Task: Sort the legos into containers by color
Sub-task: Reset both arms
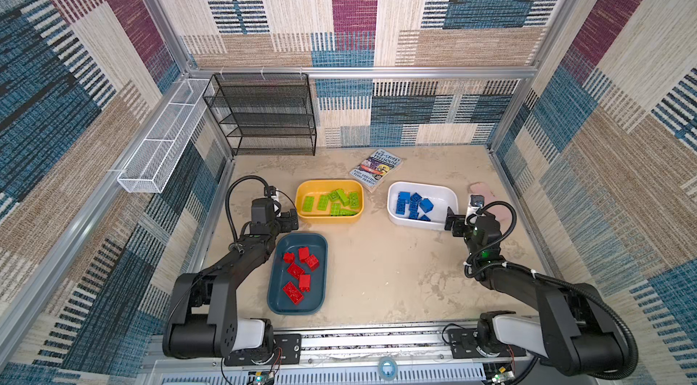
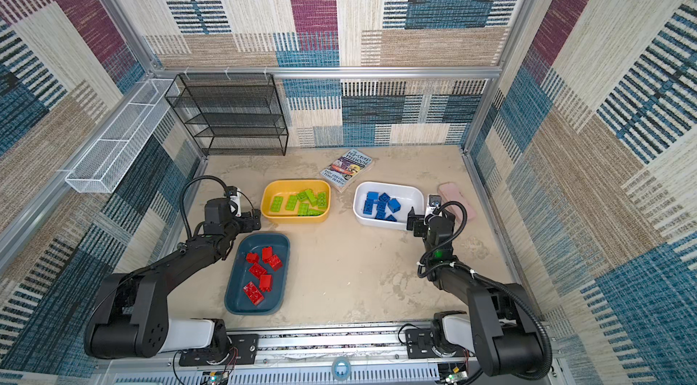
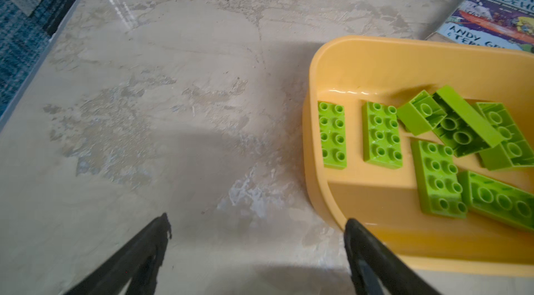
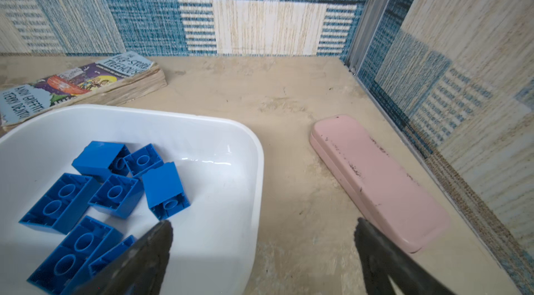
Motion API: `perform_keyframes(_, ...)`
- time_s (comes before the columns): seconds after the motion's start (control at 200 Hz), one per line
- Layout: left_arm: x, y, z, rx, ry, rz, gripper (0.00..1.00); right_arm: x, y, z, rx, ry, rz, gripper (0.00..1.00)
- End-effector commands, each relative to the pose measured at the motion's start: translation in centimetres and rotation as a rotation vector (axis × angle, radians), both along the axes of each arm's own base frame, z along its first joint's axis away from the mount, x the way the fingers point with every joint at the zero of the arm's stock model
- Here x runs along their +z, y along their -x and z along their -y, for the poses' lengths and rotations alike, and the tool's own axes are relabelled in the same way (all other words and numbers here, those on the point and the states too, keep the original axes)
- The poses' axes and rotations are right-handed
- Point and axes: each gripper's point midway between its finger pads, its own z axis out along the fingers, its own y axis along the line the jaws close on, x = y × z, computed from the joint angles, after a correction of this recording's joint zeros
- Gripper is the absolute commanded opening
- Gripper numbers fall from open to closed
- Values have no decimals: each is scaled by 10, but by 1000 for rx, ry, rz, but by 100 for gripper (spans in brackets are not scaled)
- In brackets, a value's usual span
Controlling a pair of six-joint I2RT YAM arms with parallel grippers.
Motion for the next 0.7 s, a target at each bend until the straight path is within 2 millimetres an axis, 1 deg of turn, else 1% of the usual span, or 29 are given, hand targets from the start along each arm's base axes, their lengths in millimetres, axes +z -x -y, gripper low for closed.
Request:
perform_keyframes(0.0,6,-16,14,-88,13,86,96,42,-10,-12,107,-2,212,99)
perform_keyframes(0.085,3,-16,16,-104,20,57,96,36,-17,-16,146,-34,195,99)
perform_keyframes(0.13,4,-17,18,-120,24,74,96,41,-17,-21,186,-47,229,99)
perform_keyframes(0.185,5,-15,20,-135,28,77,96,34,-21,-24,205,-46,209,99)
perform_keyframes(0.255,8,-13,26,-171,38,98,96,26,-16,-29,233,-35,221,99)
perform_keyframes(0.275,8,-13,27,-180,40,101,96,22,-14,-28,229,-34,226,99)
perform_keyframes(0.3,8,-13,28,-187,42,102,96,26,-11,-26,217,-38,262,99)
perform_keyframes(0.321,8,-13,29,-193,42,101,96,25,-10,-25,212,-38,257,99)
perform_keyframes(0.346,8,-13,31,-201,45,100,96,21,-11,-25,214,-39,225,99)
perform_keyframes(0.411,9,-11,33,-213,48,111,95,24,-12,-26,219,-35,243,99)
perform_keyframes(0.471,11,-9,33,-218,48,125,95,21,-14,-25,209,-40,223,99)
perform_keyframes(0.501,12,-9,34,-223,49,131,95,21,-16,-21,189,-44,224,99)
perform_keyframes(0.551,11,-10,36,-232,53,122,95,19,-21,-9,117,-65,206,99)
perform_keyframes(0.651,10,-9,38,-250,54,118,94,20,-19,-9,114,-63,214,99)
perform_keyframes(0.696,13,-7,39,-251,52,133,93,19,-19,-9,113,-63,211,99)
